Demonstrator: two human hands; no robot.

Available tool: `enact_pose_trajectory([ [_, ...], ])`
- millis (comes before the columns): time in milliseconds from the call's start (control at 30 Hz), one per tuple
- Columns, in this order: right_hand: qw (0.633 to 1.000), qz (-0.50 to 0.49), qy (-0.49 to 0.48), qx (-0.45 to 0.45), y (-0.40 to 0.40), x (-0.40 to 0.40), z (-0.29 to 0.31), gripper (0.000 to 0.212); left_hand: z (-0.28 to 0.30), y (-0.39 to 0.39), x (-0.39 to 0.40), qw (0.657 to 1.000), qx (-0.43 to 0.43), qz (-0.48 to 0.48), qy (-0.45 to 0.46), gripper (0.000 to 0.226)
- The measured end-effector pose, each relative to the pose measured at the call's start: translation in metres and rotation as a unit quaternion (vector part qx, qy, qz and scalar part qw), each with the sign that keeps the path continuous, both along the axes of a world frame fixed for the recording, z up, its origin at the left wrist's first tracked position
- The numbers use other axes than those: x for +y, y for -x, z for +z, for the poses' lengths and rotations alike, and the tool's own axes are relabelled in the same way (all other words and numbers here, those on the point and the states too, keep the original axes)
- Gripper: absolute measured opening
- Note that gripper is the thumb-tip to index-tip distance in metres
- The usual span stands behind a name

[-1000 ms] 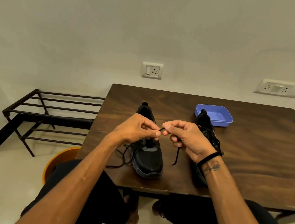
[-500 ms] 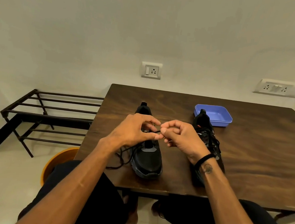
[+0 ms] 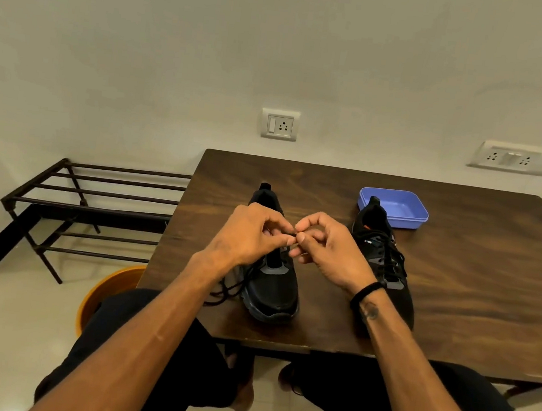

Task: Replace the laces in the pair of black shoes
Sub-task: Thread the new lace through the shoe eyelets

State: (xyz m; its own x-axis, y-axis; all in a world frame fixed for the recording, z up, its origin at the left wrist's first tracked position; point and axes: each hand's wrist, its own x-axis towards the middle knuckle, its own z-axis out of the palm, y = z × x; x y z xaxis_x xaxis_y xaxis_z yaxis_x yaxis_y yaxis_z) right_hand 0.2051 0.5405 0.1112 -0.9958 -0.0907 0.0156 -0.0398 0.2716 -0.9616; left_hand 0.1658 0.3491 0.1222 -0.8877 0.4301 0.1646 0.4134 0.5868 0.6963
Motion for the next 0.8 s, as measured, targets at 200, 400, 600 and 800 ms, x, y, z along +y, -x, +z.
enact_pose_trajectory([
  [200,0.999,0.025,0.015,-0.032,-0.001,-0.003,0.002,0.019,-0.002,0.0,0.001,0.999,0.048,-0.005,0.014,0.01],
  [400,0.998,-0.064,-0.027,-0.007,0.001,-0.002,-0.006,0.013,-0.014,0.009,-0.002,0.997,-0.02,0.045,0.065,0.009],
  [600,0.98,-0.149,-0.119,-0.064,0.007,0.001,-0.029,0.017,-0.029,0.02,0.006,0.978,-0.022,0.113,0.174,0.005],
  [800,0.966,-0.154,-0.18,-0.107,0.008,-0.008,-0.045,0.018,-0.043,0.03,0.019,0.965,-0.043,0.114,0.233,0.013],
])
